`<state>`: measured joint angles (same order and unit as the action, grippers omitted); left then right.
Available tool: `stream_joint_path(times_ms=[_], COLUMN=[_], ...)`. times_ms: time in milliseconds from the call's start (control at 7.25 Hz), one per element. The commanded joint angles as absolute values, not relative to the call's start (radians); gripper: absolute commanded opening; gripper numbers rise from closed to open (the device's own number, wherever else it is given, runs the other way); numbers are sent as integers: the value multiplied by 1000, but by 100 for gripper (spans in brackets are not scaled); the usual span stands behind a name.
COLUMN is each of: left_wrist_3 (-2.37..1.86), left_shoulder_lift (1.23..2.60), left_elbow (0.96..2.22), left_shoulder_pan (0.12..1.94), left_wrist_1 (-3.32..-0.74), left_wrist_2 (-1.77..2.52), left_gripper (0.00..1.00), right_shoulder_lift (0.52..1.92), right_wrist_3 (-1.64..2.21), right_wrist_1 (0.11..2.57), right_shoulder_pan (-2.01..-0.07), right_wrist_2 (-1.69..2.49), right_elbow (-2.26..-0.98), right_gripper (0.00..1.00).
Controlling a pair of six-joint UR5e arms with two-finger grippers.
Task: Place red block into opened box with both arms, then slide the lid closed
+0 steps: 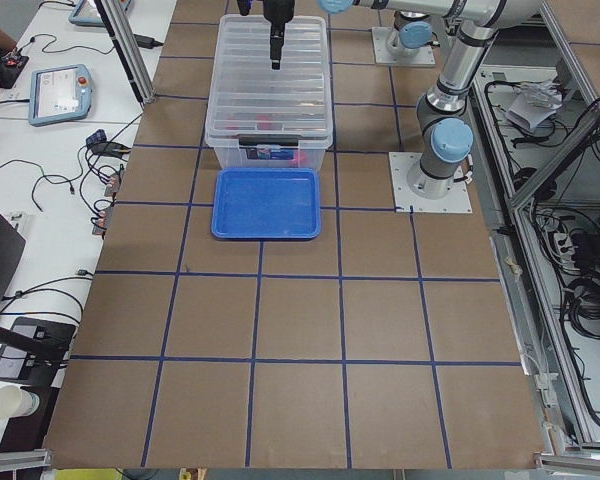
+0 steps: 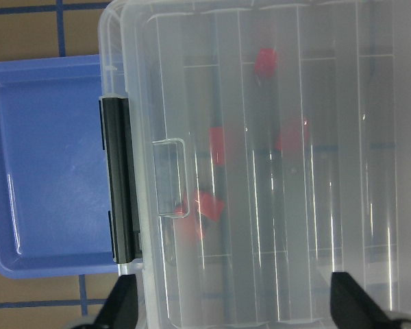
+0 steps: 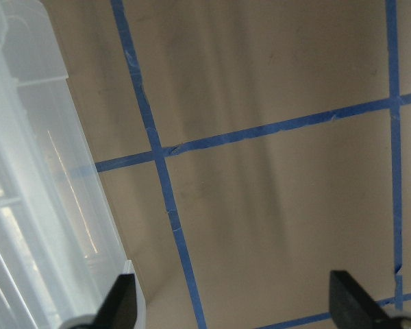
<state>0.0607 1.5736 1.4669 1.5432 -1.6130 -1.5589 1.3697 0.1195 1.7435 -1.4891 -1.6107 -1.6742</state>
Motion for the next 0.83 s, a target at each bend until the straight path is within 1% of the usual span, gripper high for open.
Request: stream_joint_path(times_ms=[0,138,276,414,552,690], left_wrist_3=[60,60,60,60,60,60], left_shoulder_lift=[1578,1580,1575,1577,1577,1574], left_elbow=[1465,1465,1468,1467,1468,1468], left_shoulder_pan=[1543,1543,1545,1546,1546,1546], left_wrist_1=[-1600,-1598,-1600,-1598,-1597,-1597], left_wrist_2=[-1559,-1559,-1559,-1560,-1560,-1560], left_gripper=[100,100,100,100,100,100], right_shoulder_lift=[1399,1423,1458,1513,1561,1574], right_wrist_3=[91,91,107,121,121,121], right_wrist_1=[1747,1738,1680,1573,1516,1499], right_shoulder_pan=[-1479,-1480,-1491,-1493,-1502,-1517], right_wrist_2=[-1617,-1621,-1614,-1606,-1582,-1569], right_elbow=[-1620,-1570,-1553,-1552,-1552,-1555], right_gripper=[100,100,100,100,100,100])
